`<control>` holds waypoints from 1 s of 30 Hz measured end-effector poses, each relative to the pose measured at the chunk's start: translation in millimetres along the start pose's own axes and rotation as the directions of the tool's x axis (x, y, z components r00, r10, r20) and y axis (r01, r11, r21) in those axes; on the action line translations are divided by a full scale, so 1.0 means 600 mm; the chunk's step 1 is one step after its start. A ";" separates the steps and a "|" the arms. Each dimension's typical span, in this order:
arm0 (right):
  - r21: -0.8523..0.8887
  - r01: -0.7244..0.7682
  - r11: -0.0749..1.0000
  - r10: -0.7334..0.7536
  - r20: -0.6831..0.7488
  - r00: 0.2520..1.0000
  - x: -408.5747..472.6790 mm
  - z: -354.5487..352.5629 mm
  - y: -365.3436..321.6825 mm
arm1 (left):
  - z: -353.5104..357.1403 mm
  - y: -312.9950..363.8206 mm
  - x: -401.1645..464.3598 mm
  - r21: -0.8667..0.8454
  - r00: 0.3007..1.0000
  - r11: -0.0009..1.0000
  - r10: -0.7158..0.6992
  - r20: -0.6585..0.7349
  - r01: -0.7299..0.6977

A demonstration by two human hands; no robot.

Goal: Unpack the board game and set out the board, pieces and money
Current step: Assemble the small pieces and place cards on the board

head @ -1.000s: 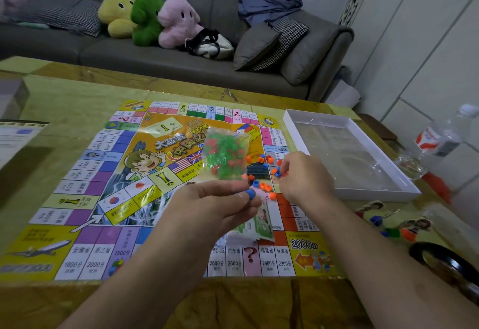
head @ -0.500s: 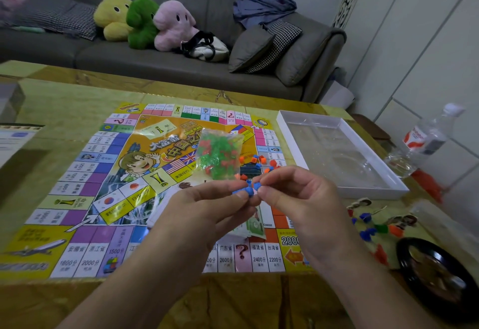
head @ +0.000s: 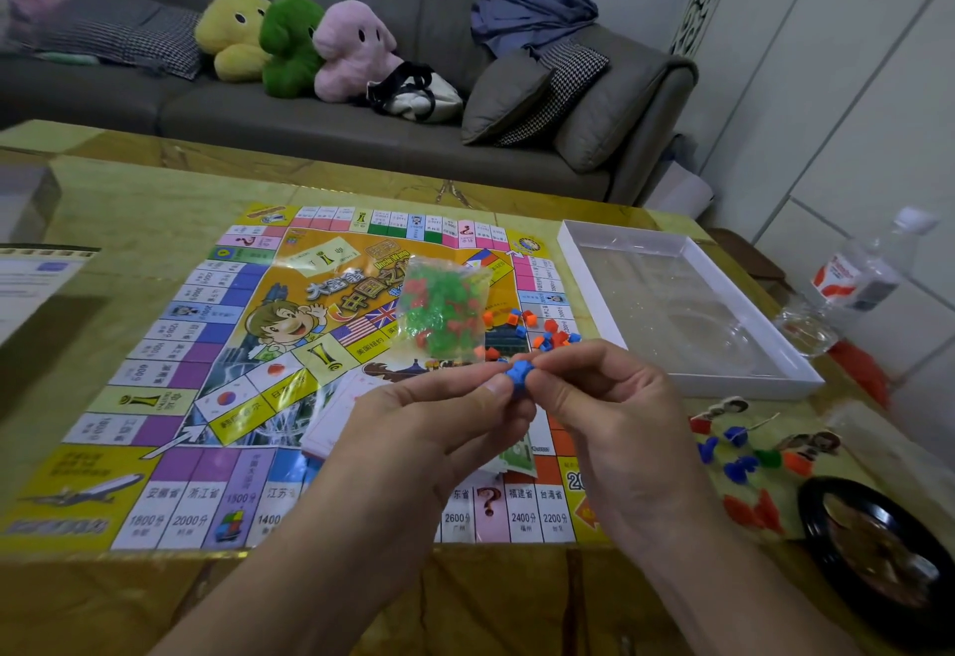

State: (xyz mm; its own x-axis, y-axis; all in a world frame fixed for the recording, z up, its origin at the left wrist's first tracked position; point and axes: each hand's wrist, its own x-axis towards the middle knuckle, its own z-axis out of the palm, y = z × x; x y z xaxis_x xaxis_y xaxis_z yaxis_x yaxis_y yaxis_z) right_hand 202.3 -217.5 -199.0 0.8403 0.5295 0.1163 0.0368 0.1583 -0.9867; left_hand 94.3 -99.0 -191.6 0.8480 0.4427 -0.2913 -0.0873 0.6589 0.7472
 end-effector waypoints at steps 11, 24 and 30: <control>0.026 0.021 0.999 -0.020 -0.029 0.999 -0.008 0.012 0.000 | 0.012 -0.012 -0.010 -0.116 0.997 0.993 -0.001 -0.079 -0.008; -0.052 0.192 0.980 -0.192 -0.004 0.981 -0.020 0.018 -0.004 | 0.013 -0.017 -0.011 -0.180 0.990 0.983 0.008 -0.142 -0.033; -0.136 0.243 0.960 -0.240 0.035 0.970 -0.018 0.013 -0.001 | 0.009 -0.012 -0.013 -0.178 0.992 0.984 -0.032 -0.123 0.010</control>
State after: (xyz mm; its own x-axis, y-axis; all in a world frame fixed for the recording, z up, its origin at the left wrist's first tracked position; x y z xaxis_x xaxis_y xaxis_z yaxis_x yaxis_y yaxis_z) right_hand 189.1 -216.6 -199.0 0.7874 0.5047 0.3538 0.3132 0.1669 -0.9349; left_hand 91.4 -110.6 -191.3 0.7798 0.4926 -0.3864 -0.1703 0.7609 0.6262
